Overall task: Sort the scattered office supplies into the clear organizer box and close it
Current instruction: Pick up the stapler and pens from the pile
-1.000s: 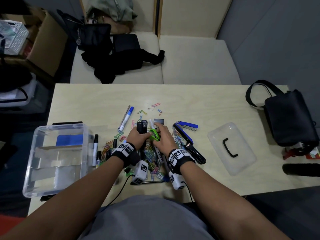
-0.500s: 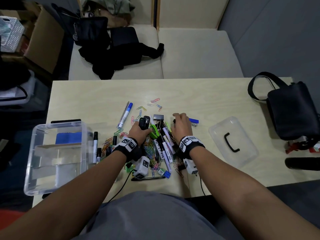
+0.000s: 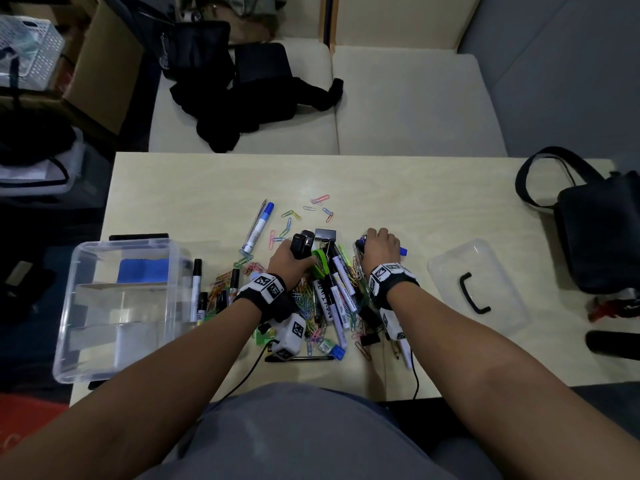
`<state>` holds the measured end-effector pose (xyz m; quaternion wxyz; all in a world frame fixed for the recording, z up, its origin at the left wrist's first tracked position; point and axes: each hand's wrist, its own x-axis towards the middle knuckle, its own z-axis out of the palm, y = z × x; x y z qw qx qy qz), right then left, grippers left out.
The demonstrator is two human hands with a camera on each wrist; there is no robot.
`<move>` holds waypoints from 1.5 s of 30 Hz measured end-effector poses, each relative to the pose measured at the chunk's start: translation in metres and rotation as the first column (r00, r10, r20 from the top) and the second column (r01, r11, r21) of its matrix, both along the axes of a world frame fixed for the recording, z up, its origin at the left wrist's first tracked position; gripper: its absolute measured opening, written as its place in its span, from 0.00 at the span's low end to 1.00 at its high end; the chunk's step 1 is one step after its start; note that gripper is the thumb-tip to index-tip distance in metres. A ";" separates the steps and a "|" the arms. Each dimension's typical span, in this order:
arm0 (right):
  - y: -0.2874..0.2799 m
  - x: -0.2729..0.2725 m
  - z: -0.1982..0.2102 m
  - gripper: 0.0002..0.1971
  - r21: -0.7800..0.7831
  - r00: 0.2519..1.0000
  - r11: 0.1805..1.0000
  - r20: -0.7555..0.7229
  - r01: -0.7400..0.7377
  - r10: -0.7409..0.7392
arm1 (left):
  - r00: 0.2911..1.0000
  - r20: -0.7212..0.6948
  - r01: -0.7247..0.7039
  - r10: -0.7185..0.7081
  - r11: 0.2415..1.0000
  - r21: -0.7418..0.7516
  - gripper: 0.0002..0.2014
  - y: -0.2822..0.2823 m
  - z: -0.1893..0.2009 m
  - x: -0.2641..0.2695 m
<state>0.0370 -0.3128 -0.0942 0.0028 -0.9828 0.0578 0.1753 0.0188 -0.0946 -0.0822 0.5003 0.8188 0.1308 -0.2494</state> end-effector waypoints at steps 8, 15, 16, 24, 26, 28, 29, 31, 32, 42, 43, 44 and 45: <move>-0.004 0.000 0.005 0.23 0.011 0.999 0.999 -0.041 -0.032 0.033 | 1.000 0.007 0.016 -0.016 1.000 0.011 0.19 -0.004 0.007 0.005; -0.006 -0.004 0.030 0.26 0.133 0.999 0.991 0.050 -0.021 0.014 | 0.999 0.040 -0.007 0.009 0.999 -0.041 0.17 0.002 0.015 0.003; -0.006 -0.003 0.036 0.26 0.178 0.996 0.984 0.089 -0.017 0.001 | 0.999 0.045 -0.016 0.018 0.999 -0.042 0.16 0.002 0.018 0.003; 0.023 0.003 0.075 0.23 0.647 0.942 0.749 0.147 0.139 -0.302 | 0.987 0.140 -0.070 0.084 0.993 -0.098 0.16 0.010 0.054 0.004; 0.035 -0.001 0.085 0.15 0.693 0.932 0.711 0.169 0.119 -0.320 | 0.978 0.170 -0.094 0.117 0.986 -0.138 0.14 0.014 0.067 0.003; 0.045 -0.004 0.094 0.12 0.748 0.915 0.655 0.181 0.111 -0.361 | 0.969 0.204 -0.109 0.141 0.981 -0.162 0.14 0.020 0.078 0.002; 0.051 -0.007 0.099 0.11 0.785 0.905 0.609 0.169 0.117 -0.392 | 0.964 0.215 -0.116 0.156 0.975 -0.187 0.14 0.024 0.082 0.002; 0.062 -0.013 0.107 0.11 0.858 0.885 0.497 0.123 0.133 -0.449 | 0.960 0.225 -0.121 0.169 0.970 -0.210 0.14 0.035 0.088 0.001; 0.066 -0.015 0.110 0.10 0.884 0.877 0.447 0.103 0.135 -0.469 | 0.958 0.230 -0.123 0.172 0.969 -0.213 0.14 0.041 0.091 0.001; 0.114 -0.041 0.123 0.14 0.970 0.866 0.200 -0.024 0.142 -0.499 | 0.926 0.235 -0.257 0.295 0.950 -0.180 0.08 0.110 0.113 -0.020; 0.120 -0.043 0.124 0.15 0.972 0.876 0.195 -0.025 0.135 -0.482 | 0.929 0.231 -0.257 0.291 0.952 -0.165 0.08 0.119 0.114 -0.021; 0.125 -0.045 0.123 0.16 0.973 0.886 0.193 -0.022 0.125 -0.462 | 0.931 0.230 -0.255 0.285 0.955 -0.150 0.08 0.129 0.114 -0.023; 0.132 -0.047 0.124 0.16 0.974 0.898 0.195 -0.020 0.117 -0.439 | 0.932 0.232 -0.252 0.277 0.959 -0.133 0.08 0.138 0.115 -0.025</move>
